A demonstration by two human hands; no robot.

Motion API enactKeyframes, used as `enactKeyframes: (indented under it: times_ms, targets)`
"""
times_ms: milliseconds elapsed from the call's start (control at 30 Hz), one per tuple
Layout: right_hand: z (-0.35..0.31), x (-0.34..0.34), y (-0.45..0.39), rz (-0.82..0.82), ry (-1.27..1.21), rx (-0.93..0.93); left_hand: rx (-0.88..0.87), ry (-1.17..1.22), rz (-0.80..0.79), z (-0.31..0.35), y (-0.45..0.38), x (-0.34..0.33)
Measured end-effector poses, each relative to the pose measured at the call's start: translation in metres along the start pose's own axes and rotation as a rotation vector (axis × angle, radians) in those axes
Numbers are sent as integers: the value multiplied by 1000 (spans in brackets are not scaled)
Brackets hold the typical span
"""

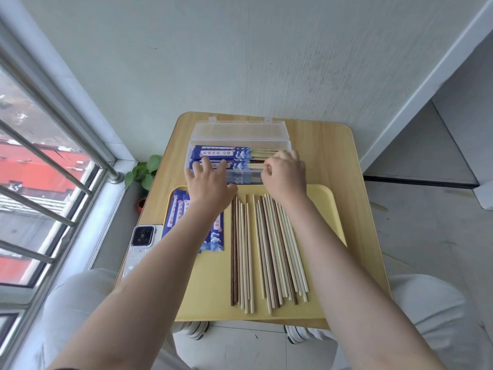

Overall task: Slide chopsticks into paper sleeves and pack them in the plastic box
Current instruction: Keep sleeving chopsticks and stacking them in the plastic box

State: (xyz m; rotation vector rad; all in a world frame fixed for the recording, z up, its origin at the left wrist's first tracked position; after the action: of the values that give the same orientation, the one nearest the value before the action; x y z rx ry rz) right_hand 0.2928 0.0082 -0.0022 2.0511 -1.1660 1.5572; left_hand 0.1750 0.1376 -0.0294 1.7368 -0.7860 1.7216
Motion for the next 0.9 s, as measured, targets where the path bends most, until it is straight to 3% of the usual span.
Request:
enactKeyframes:
  times_ms: [133, 600, 700, 800, 900]
  targets:
    - [-10, -23, 5, -102, 46, 42, -28, -24, 15, 1, 2, 3]
    - [-12, -25, 9, -191, 80, 33, -52, 45, 10, -4, 0, 5]
    - [-23, -11, 15, -55, 3, 61, -56, 81, -23, -6, 5, 5]
    - [-44, 8, 30, 96, -88, 86, -63, 171, 96, -6, 18, 18]
    - [-65, -16, 54, -130, -157, 77, 36, 304, 177, -16, 39, 23]
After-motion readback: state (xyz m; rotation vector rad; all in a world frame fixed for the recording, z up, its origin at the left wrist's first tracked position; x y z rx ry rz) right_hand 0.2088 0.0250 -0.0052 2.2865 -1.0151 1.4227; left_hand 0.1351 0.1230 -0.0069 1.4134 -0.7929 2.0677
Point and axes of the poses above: each hand's wrist, its own y-axis away from the middle knuckle, its own x-axis out of the back of the hand, z = x × y, the point moved 9 cm from there along -y, towards the middle knuckle, and after that the axes turned 4 degrees about z, right-handed, at the moved point
